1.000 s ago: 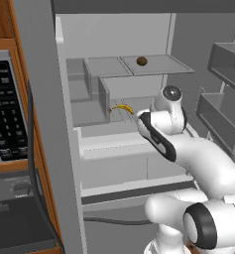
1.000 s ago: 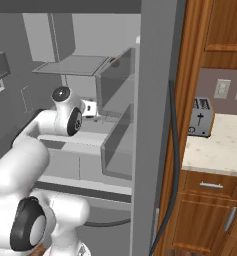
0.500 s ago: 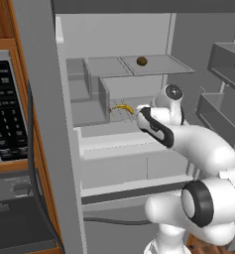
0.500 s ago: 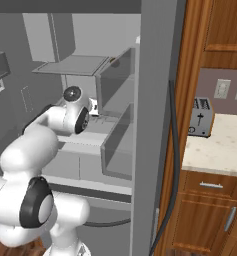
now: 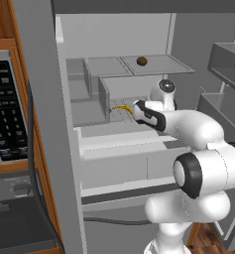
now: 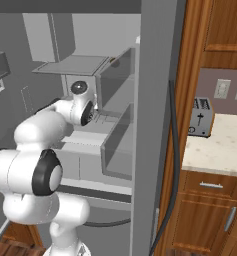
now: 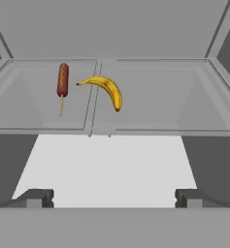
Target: Pick up the banana and kiwi from the fridge and place one fruit on each plate on the dining counter.
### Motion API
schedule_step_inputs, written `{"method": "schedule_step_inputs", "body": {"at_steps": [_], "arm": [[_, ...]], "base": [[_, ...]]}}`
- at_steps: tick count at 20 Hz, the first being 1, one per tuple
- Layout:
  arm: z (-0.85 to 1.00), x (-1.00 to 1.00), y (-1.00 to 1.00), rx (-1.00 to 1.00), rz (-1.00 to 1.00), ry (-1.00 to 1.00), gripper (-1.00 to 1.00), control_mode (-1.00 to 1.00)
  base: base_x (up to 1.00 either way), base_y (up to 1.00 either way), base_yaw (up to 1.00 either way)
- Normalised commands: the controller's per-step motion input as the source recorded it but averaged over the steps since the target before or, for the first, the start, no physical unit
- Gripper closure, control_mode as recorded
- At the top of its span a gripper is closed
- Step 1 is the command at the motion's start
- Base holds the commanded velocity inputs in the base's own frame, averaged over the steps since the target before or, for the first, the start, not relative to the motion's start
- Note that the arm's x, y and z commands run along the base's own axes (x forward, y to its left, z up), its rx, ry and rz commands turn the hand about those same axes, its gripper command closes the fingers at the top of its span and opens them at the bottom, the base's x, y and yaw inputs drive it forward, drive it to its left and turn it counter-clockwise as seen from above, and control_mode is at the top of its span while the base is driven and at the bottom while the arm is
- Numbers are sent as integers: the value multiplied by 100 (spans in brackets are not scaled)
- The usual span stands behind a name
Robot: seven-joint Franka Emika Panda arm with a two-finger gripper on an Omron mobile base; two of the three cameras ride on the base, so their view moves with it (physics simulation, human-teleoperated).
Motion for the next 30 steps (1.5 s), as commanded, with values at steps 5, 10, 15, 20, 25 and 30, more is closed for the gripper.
{"method": "schedule_step_inputs", "body": {"at_steps": [5,10,15,20,25,30], "arm": [[-29,38,0,0,0,0,-100,-100],[-15,46,0,0,0,0,-100,-100],[-20,51,0,0,0,3,-100,-100],[-17,63,3,0,0,2,-100,-100],[-23,60,0,0,0,0,-100,-100],[-29,69,-1,0,0,0,-100,-100]], "base": [[0,0,0],[0,0,0],[0,0,0],[0,0,0],[0,0,0],[0,0,0]]}}
